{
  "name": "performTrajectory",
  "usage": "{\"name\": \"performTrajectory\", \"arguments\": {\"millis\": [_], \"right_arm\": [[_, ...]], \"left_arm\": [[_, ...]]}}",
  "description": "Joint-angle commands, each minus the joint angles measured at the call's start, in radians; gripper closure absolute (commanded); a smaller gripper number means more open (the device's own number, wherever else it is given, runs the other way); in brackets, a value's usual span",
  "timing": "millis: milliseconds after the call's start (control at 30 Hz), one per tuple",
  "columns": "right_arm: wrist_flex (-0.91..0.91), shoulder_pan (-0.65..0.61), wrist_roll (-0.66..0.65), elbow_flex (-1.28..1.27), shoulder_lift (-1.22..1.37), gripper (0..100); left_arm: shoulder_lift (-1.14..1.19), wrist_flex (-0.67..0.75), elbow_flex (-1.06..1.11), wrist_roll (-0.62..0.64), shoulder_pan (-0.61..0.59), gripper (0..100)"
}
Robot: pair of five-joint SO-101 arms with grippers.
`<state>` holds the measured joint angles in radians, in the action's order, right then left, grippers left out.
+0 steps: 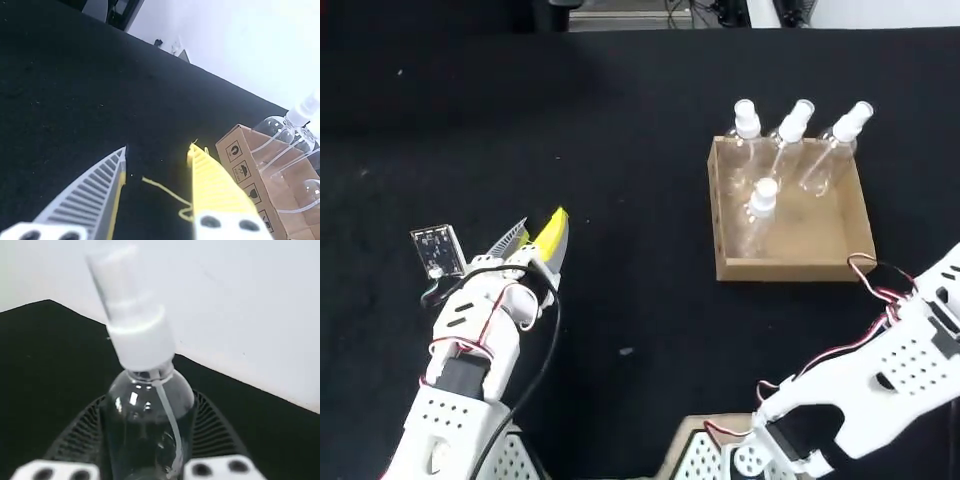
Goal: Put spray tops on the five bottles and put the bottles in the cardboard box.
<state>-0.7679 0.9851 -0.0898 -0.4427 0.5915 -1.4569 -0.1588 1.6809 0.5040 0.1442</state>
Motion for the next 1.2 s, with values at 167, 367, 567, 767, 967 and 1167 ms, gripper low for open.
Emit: {"name": "performTrajectory", "arguments": {"millis": [167,367,567,767,967,1167], "right_arm": [[0.574,-0.037,0.146,-0.035,-0.545,96.4],[0.712,-0.118,0.163,-0.171,-0.797,96.4],[0.643,-0.242,0.114,-0.458,-1.078,96.3],[0.654,-0.394,0.057,-0.605,-1.264,96.3],[0.706,-0.483,0.057,-0.653,-1.297,96.2],[0.615,-0.52,0.057,-0.714,-1.225,96.2]], "left_arm": [[-0.005,0.023,0.025,0.011,0.005,82],[-0.005,0.023,0.025,0.011,0.005,82],[-0.006,0.023,0.025,0.011,0.005,82],[-0.006,0.023,0.025,0.011,0.005,82],[-0.006,0.023,0.025,0.011,0.005,82],[-0.008,0.023,0.025,0.011,0.007,82]]}}
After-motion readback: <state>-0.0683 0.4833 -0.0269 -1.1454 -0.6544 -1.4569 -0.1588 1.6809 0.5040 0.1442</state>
